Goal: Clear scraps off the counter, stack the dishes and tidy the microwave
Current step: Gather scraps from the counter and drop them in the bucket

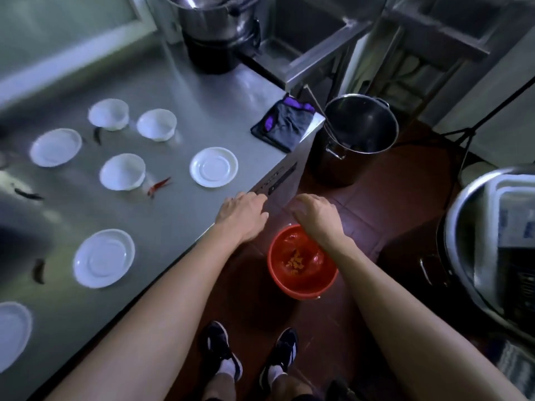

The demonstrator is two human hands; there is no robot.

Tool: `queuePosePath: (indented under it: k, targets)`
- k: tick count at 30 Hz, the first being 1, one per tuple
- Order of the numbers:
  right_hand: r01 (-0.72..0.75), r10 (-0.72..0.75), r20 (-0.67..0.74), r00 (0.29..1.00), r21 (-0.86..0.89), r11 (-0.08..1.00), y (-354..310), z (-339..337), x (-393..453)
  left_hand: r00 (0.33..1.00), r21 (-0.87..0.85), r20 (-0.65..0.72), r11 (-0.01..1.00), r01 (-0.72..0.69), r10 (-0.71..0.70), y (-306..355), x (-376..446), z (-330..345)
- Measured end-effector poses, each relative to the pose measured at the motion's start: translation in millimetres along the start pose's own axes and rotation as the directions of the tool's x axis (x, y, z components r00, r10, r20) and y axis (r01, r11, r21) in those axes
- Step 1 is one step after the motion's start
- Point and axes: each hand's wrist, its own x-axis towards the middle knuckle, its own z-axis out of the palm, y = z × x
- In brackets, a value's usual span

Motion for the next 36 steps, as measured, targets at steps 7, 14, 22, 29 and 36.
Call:
queuePosePath:
  k: [7, 14, 22, 29, 36]
  targets:
    - [0.135, -0.135, 0.009, 0.991, -0.019, 0.991, -98.6, -12.7, 21.3, 0.98, -0.05, -0.162, 0.993, 0.107, -0.114, -80.2, -51.0, -54.5]
    - [0.29, -0.289, 0.058, 0.956, -0.019, 0.957, -214.1, 9.1, 23.1, 0.953, -0.125, -0.183, 0.967, 0.222, -0.242, -179.3, -111.2, -72.9]
    - [0.401, -0.4, 0.09, 0.912, 0.007, 0.916, -347.2, 50.0, 15.1, 0.904, -0.131, -0.256, 0.939, 0.319, -0.343, -290.3, -176.6, -94.4]
    - [0.536, -0.533, 0.15, 0.833, 0.02, 0.844, -465.1, 93.2, -3.4, 0.831, -0.188, -0.263, 0.871, 0.455, -0.491, -380.2, -255.3, -84.5]
    - [0.636, -0.623, 0.259, 0.738, 0.039, 0.77, -547.6, 131.6, -28.0, 0.733, -0.271, -0.269, 0.779, 0.565, -0.625, -435.0, -321.5, -61.8]
